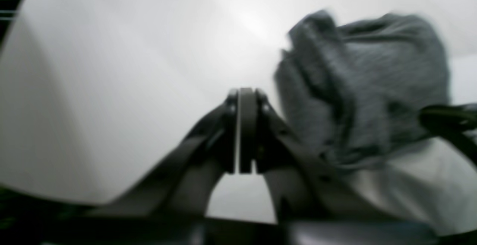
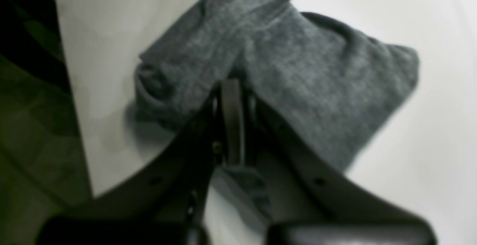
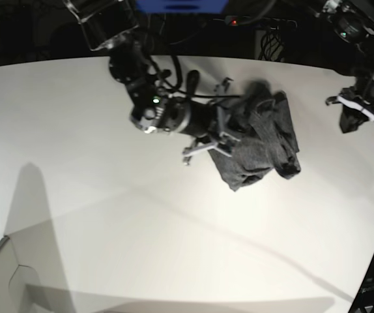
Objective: Layout the t-shirt on the table in an organized manner, then fold the t-shirt properly
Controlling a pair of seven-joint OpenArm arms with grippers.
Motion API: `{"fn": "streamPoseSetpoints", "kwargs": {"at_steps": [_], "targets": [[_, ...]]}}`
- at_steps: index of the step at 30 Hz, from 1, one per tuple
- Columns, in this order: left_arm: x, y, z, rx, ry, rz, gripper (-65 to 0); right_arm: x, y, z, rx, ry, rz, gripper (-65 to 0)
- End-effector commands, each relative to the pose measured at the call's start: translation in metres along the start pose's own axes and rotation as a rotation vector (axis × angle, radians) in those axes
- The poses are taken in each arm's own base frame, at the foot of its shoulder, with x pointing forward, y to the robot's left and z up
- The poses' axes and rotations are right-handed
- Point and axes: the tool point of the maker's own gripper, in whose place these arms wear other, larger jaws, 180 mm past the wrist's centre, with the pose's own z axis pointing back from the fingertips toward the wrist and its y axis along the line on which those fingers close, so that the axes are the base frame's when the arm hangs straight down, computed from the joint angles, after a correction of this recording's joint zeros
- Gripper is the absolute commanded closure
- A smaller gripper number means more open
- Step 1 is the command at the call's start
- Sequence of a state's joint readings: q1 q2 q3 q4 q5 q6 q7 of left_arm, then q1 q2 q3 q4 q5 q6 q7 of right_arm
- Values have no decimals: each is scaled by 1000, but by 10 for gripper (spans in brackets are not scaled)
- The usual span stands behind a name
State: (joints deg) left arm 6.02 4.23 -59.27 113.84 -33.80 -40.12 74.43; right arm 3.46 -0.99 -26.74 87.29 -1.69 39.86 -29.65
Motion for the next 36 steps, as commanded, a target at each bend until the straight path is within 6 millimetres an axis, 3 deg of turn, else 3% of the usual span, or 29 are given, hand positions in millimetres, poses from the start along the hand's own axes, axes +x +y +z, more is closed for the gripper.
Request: {"fn": "streamPoseSetpoints", "kwargs": {"at_steps": [1, 6, 8, 12, 18, 24, 36], "targets": [[12, -5, 1, -13, -46, -1, -79, 13, -16, 10, -39, -45, 17, 0], [8, -66, -21, -179, -30, -19, -272, -12, -50, 41, -144, -12, -11, 0], [10, -90, -30, -235, -11, 36, -317, -21, -63, 53, -189, -2, -28, 0], [25, -115, -40, -274, -40, 152, -319, -43, -81, 74, -264, 25, -84, 0], [21, -142, -58, -284, -9, 366, -319, -65, -89, 94, -327, 47, -148, 0], [4, -153, -79, -168, 41, 416, -319, -69, -89, 95, -332, 52, -157, 0], [-19, -135, -86, -9, 69, 380, -321, -69, -89, 95, -332, 53, -157, 0]]}}
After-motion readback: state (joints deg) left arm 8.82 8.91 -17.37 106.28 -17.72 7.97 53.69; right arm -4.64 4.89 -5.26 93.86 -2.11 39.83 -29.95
